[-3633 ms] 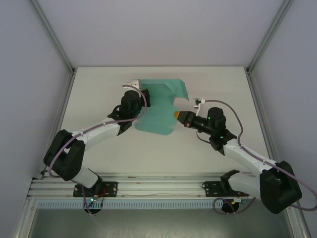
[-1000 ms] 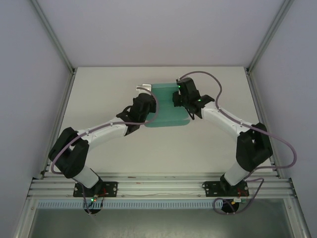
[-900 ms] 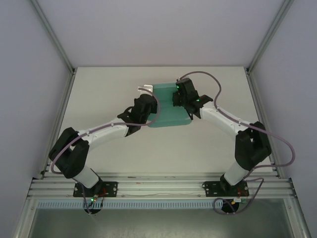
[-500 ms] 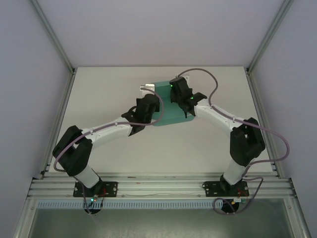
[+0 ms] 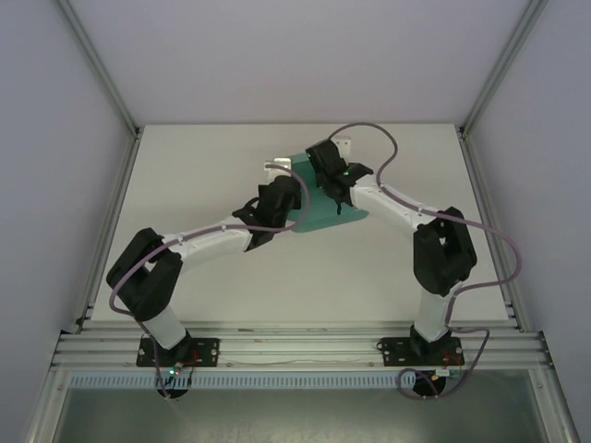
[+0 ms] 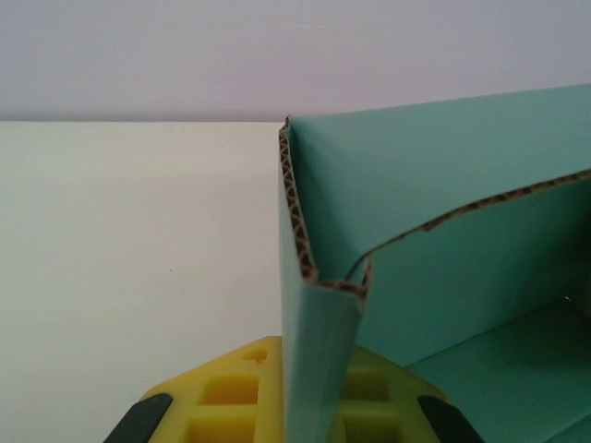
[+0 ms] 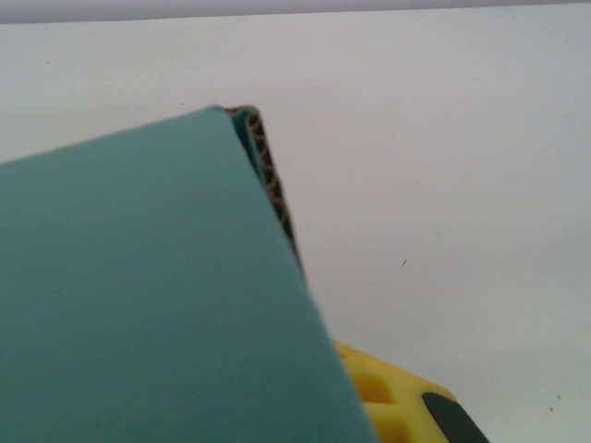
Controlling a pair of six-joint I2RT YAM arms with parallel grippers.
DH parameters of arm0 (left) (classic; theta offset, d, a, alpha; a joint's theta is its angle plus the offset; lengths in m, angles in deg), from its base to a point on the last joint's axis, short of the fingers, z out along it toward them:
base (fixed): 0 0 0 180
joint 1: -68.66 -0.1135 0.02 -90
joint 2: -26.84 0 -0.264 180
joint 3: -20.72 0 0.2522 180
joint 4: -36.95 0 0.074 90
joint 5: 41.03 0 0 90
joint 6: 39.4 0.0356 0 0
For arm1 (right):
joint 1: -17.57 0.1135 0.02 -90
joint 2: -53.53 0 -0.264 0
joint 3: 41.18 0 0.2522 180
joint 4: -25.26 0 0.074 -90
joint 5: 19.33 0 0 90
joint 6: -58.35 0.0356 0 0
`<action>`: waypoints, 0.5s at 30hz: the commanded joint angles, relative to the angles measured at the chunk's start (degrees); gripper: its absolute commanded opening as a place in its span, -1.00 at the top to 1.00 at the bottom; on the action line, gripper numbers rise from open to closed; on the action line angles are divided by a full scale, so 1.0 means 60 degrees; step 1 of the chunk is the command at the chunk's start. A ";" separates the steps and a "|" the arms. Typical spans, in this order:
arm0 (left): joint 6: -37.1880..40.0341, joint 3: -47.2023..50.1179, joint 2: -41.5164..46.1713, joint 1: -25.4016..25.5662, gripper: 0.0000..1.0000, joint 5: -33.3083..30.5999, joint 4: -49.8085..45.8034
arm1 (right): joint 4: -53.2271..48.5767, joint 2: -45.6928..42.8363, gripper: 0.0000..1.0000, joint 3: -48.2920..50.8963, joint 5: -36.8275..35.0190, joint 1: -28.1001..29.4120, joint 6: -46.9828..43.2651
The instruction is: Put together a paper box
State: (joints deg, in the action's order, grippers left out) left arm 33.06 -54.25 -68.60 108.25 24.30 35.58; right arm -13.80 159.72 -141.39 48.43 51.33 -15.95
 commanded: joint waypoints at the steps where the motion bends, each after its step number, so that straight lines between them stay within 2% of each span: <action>1: -0.0222 -0.0134 0.0202 -0.0348 1.00 -0.1947 -0.1191 | -0.1297 0.0648 1.00 -0.0236 -0.4484 -0.1118 0.0810; 3: -0.0251 -0.0176 0.0203 -0.0359 1.00 -0.1828 -0.1175 | -0.0818 0.0548 1.00 -0.0158 -0.3816 -0.1124 0.0359; 4: -0.0177 -0.0156 0.0190 -0.0359 1.00 -0.1708 -0.1075 | -0.0496 0.0424 0.90 -0.0007 -0.3280 -0.1127 0.0181; 5: -0.0082 -0.0129 0.0167 -0.0359 1.00 -0.1576 -0.0954 | -0.0077 0.0257 0.66 0.0200 -0.2647 -0.1151 0.0003; 9: 0.0023 -0.0242 0.0044 -0.0429 1.00 -0.1159 -0.0965 | 0.2369 -0.0945 0.56 0.1750 0.1358 -0.1180 -0.1622; 10: 0.0014 -0.0228 0.0059 -0.0432 1.00 -0.1047 -0.0926 | 0.2809 -0.1268 0.48 0.2123 0.2452 -0.1187 -0.2041; 11: 0.0014 -0.0184 0.0086 -0.0432 1.00 -0.0906 -0.0853 | 0.3125 -0.1540 0.36 0.2449 0.3453 -0.1187 -0.2411; 13: 0.0048 -0.0067 0.0157 -0.0453 1.00 -0.0613 -0.0568 | 0.3523 -0.2011 -0.03 0.2994 0.4946 -0.1183 -0.2962; 15: 0.0109 -0.0018 0.0161 -0.0464 1.00 -0.0300 -0.0422 | 0.3731 -0.2407 -0.20 0.3391 0.5414 -0.1179 -0.2969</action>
State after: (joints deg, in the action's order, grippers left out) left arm 32.97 -54.80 -69.67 106.37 23.69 32.47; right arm 3.11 149.03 -123.43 72.08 45.30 -29.02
